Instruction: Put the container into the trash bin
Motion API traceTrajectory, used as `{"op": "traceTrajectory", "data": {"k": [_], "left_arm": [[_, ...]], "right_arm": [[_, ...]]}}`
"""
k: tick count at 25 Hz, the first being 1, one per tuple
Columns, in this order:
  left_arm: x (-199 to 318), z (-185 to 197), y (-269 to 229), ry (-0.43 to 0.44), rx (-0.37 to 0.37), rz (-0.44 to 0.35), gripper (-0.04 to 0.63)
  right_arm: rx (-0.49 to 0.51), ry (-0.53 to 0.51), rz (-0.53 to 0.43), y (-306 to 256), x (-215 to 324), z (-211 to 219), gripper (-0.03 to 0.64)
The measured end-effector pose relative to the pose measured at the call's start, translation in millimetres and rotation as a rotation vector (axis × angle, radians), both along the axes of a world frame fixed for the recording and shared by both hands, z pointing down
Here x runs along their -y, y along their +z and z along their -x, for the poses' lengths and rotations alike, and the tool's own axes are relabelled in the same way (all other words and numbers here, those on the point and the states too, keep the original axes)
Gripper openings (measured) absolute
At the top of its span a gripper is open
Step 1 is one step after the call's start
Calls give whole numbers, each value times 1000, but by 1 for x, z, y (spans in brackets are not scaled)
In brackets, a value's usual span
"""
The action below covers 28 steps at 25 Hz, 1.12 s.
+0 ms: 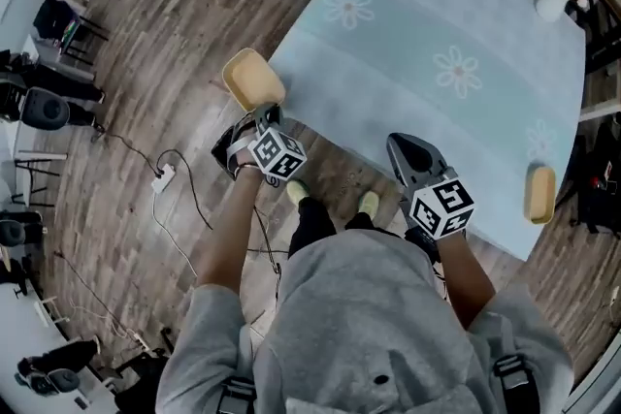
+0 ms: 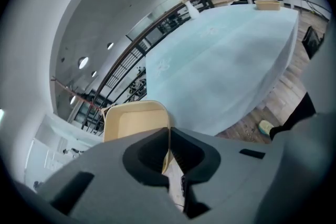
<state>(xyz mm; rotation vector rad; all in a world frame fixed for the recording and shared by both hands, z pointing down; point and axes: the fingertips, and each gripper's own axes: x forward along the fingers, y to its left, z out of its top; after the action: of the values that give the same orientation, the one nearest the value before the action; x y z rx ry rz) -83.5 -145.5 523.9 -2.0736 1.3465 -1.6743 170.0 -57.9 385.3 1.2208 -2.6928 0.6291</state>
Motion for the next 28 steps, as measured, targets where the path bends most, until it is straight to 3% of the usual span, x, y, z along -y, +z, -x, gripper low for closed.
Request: {"op": "traceTrajectory", "data": {"k": [5,12,22,28], "left_arm": [[-36,108,11,-179,-8,33,28],[-79,218,48,-306,-28,95,28],[-109,271,116,-330,-106,231,28],[-110,279,152,-323,-154,290,29]], "right_arm": [[-10,-156,-4,-7,16,90,25],[-52,-273,25,6,20,196,25],[-140,-339,91,34,28,285,25],[-179,-325,137,55,36,307,25]]}}
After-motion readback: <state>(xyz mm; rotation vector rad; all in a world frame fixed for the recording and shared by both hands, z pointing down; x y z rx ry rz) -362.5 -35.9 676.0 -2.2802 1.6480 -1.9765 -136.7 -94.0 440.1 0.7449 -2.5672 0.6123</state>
